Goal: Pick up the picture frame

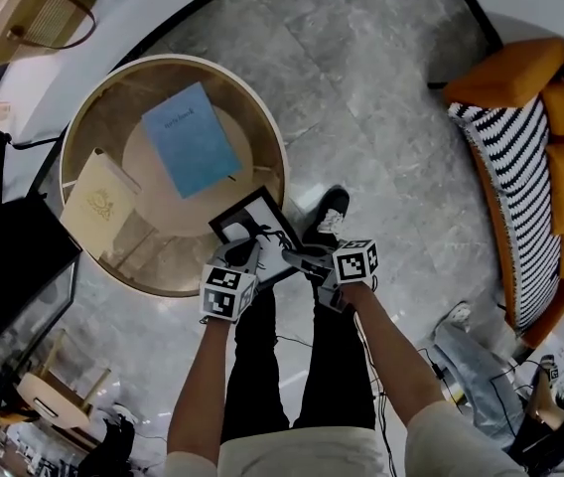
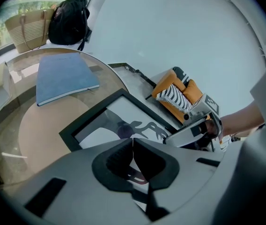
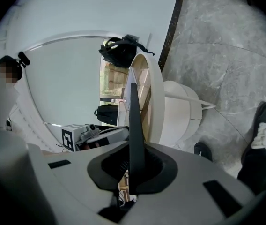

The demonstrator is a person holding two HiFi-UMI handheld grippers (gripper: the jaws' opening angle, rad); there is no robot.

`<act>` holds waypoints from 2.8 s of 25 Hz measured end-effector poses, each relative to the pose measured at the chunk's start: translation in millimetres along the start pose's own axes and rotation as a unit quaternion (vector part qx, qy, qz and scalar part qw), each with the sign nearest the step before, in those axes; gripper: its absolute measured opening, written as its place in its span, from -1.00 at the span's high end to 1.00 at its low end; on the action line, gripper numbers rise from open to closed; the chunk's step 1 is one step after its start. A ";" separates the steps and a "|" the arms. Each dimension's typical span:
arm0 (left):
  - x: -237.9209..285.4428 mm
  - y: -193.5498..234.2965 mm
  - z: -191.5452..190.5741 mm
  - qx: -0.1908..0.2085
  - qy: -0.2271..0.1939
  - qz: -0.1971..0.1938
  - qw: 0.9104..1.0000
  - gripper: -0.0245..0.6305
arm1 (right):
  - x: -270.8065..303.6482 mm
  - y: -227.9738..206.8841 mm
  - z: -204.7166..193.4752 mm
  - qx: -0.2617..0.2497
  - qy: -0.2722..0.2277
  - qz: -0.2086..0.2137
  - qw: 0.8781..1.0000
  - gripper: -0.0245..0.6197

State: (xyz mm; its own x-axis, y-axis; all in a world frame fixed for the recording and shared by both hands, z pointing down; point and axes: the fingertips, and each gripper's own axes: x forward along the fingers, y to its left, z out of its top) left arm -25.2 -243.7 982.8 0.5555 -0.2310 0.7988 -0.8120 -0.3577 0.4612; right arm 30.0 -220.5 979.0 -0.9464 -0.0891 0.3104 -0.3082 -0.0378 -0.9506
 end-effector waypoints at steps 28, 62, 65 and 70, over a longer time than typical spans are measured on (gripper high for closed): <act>-174.8 -25.4 79.4 0.000 -0.100 0.052 0.994 0.86 | -43.5 193.2 65.7 -0.091 -0.163 -0.098 0.978 0.79; -412.0 -61.4 183.2 -0.035 -0.292 0.091 0.951 0.86 | -60.9 423.1 85.5 -0.138 -0.313 -0.023 0.939 0.80; -422.0 -62.2 195.3 -0.023 -0.305 0.092 0.948 0.86 | -59.3 431.1 85.4 -0.147 -0.311 -0.020 0.939 0.80; -426.3 -68.4 196.2 -0.016 -0.308 0.088 0.947 0.86 | -63.2 440.4 85.4 -0.148 -0.315 -0.012 0.938 0.80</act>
State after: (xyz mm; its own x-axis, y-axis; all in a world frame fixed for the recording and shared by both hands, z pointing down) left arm -171.3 -298.2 535.0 0.4026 -0.7718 0.4923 -0.9011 -0.2394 0.3616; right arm -37.6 -316.6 541.4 -0.7233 -0.6649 0.1864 -0.4299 0.2223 -0.8751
